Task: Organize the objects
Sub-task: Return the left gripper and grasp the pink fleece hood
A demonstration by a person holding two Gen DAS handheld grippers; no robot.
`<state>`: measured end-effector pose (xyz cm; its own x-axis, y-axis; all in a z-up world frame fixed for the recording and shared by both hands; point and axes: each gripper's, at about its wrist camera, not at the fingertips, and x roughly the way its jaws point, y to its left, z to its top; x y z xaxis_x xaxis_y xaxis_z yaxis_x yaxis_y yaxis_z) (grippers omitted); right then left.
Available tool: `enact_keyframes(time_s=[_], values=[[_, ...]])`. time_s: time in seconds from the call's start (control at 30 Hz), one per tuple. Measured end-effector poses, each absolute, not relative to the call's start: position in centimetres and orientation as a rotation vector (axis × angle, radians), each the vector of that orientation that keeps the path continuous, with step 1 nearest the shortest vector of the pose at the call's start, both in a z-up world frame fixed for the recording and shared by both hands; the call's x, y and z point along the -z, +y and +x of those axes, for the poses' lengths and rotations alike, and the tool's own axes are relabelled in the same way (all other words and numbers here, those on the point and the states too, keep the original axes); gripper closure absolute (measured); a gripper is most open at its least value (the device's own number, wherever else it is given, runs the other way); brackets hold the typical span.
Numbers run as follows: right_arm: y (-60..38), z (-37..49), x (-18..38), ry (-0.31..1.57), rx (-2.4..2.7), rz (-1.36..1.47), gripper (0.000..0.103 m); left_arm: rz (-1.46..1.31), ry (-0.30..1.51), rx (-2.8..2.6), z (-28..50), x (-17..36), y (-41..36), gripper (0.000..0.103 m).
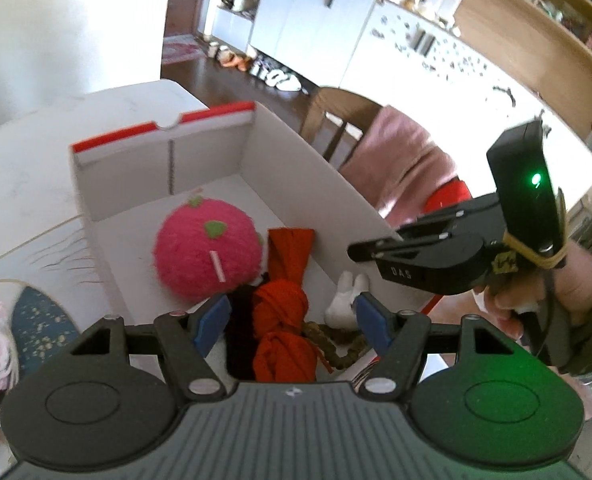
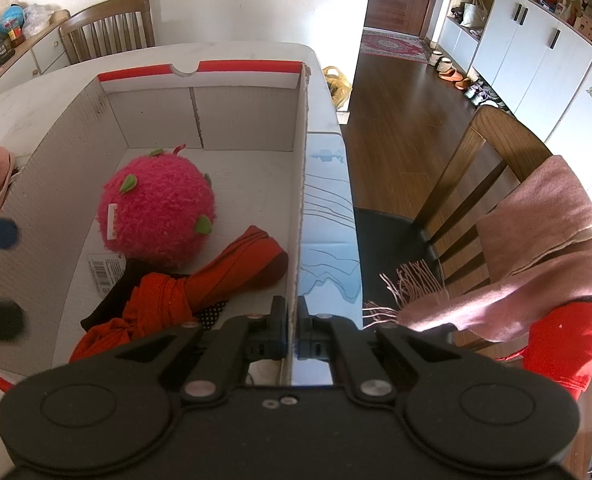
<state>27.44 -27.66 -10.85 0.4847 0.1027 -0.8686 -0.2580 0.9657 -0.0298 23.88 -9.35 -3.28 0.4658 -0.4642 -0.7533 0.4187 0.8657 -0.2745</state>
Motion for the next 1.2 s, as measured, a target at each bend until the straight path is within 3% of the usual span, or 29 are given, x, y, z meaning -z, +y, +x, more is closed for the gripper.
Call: enact_keyframes(time_s=[0.7,0.87,1.2], values=[[-27.9,27.4,11.0,1.047,-0.222,-0.165,0.099,-0.128,0.876,0.108,22.2,2.6,5.2,0.019],[-27.9,27.3,11.1,1.048,-0.221,-0.166,0.099,-0.151,0.878,-0.018,22.9,3.2,8.3,0.004],[-28.1,27.2,11.3,1.060,-0.218,-0.165,0.099,-0.162,0.907,-0.219,25.1,5.5,13.3,0.001]])
